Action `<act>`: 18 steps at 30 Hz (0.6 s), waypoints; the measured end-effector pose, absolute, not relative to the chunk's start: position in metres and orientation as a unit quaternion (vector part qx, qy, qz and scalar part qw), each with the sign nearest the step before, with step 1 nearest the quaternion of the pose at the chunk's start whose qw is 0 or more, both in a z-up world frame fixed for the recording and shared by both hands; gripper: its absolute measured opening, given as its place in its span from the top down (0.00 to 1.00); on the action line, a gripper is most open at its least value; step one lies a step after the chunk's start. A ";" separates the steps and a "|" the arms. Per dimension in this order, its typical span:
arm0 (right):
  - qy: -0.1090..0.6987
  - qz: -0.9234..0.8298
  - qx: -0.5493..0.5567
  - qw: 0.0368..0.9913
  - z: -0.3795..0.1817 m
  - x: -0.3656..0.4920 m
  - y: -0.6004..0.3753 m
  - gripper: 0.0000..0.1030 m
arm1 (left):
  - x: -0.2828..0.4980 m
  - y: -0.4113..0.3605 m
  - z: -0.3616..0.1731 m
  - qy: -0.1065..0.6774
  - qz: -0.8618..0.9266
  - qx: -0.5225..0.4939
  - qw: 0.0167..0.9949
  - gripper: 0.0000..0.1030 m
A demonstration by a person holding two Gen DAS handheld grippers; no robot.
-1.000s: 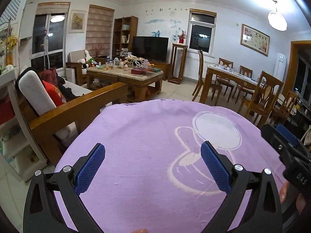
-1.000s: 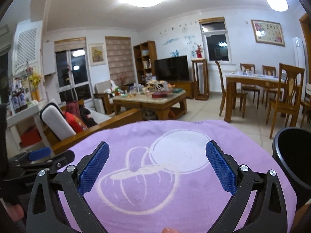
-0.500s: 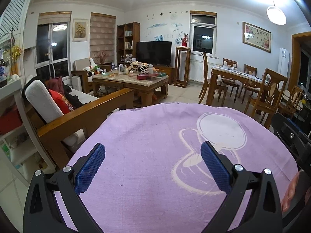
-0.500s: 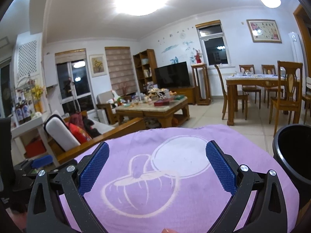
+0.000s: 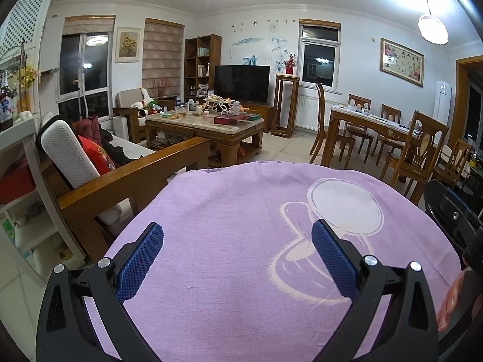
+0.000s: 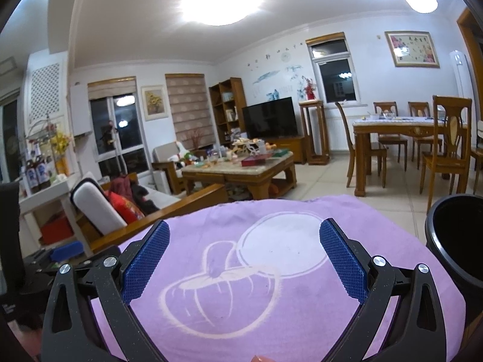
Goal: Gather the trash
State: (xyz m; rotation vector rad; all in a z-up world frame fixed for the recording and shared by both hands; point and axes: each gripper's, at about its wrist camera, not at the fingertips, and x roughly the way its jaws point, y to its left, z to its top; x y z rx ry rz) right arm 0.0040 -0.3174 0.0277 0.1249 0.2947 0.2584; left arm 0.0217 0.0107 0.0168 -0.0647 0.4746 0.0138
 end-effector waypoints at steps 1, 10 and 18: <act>0.146 0.128 0.062 0.979 0.028 0.004 -0.317 0.05 | 0.022 0.010 0.017 0.235 0.007 -0.032 0.972 0.05; 0.147 0.129 0.063 0.979 0.027 0.004 -0.317 0.05 | 0.023 0.011 0.017 0.237 0.006 -0.035 0.971 0.05; 0.147 0.129 0.063 0.979 0.027 0.005 -0.319 0.05 | 0.021 0.011 0.017 0.237 0.006 -0.037 0.971 0.05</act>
